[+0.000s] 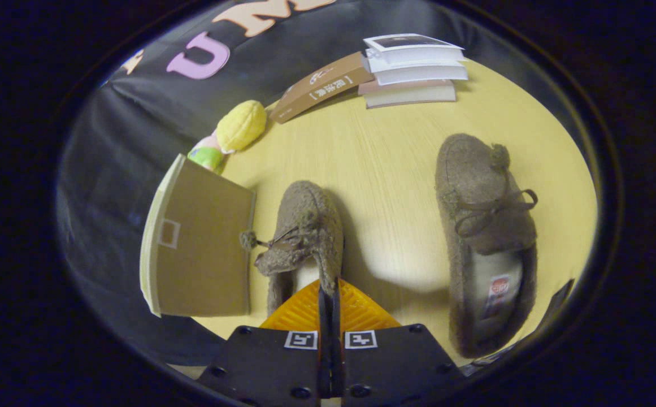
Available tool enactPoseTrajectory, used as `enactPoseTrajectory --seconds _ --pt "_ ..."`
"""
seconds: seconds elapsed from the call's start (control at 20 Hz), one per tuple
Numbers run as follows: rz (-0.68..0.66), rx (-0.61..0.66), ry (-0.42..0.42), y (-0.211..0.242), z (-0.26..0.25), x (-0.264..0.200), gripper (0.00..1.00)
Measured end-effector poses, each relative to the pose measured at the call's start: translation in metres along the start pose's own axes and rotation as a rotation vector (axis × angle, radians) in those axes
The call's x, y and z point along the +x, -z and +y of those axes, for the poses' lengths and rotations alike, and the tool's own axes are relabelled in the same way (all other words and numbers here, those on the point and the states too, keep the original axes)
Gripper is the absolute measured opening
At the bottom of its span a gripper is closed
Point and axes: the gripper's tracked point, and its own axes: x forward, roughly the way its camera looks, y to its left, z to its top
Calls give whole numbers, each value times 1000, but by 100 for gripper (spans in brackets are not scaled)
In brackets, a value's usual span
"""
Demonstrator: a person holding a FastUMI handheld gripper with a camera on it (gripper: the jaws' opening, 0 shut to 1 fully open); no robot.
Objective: Open the storage box then place both shoes into the box .Put the left shoe in first, then the right shoe, with the right side of both shoes facing outward in a uniform manner.
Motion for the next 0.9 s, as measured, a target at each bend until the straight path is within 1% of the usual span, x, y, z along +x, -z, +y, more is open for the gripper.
enactPoseTrajectory --seconds 0.2,0.4,0.6,0.8,0.9 --pt "-23 52 -29 -4 12 -10 4" --pt "-50 121 -88 -14 38 -25 4" --pt "-99 132 -103 -32 66 -46 4" --pt "-129 135 -169 -50 112 -64 4" --pt "-147 117 -197 -59 136 -72 4"
